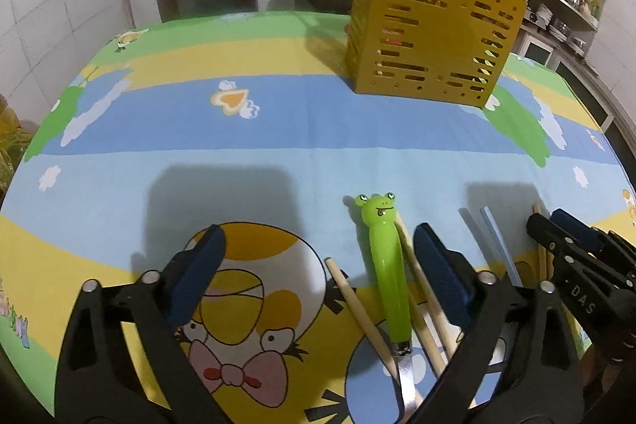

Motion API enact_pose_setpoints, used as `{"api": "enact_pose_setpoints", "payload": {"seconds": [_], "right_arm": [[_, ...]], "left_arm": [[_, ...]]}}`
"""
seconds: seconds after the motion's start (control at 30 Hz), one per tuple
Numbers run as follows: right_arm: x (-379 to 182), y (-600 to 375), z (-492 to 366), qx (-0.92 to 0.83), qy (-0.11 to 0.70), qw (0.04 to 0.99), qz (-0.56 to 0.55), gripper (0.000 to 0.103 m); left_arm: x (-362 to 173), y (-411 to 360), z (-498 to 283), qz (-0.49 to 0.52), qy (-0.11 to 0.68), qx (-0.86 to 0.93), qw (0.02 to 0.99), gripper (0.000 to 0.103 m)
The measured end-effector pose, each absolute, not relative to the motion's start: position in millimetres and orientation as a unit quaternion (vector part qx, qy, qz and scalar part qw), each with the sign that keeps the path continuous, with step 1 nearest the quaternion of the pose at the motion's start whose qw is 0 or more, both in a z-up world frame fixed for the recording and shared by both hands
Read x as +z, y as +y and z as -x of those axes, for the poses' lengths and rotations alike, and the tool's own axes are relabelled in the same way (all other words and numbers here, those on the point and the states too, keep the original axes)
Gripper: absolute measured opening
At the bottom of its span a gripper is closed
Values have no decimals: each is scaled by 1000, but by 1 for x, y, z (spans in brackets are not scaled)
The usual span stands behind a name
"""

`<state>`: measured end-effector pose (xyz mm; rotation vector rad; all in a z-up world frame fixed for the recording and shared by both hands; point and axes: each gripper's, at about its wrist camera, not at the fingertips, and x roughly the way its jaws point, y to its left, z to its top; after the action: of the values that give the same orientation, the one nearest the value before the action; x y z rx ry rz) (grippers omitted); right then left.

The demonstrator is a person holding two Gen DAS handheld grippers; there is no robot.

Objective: Organize utensils
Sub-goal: 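Grasp the green frog-handled fork with the left tool while the right tool grasps two chopsticks, then carry the fork and the chopsticks up toward the yellow holder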

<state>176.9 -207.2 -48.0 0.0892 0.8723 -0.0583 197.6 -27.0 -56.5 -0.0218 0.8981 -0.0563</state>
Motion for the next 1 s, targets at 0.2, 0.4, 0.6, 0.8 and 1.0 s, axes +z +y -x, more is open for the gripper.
{"api": "enact_pose_setpoints", "payload": {"seconds": [0.2,0.4,0.6,0.8,1.0], "right_arm": [[-48,-208,-173,-26,421,905,-51,23],[-48,-203,-177,-28,422,905,-48,16],[-47,-201,-179,-29,421,905,-49,12],[-40,-208,-174,-24,403,912,-71,11],[-17,-211,-162,-19,353,932,-79,9]], "left_arm": [[-61,-35,-196,3,442,-40,896,67],[-59,-45,-199,12,450,-59,891,35],[-59,-49,-198,3,453,-61,890,19],[-56,-48,-196,9,448,-66,892,15],[-34,-47,-181,6,403,-66,913,15]]}}
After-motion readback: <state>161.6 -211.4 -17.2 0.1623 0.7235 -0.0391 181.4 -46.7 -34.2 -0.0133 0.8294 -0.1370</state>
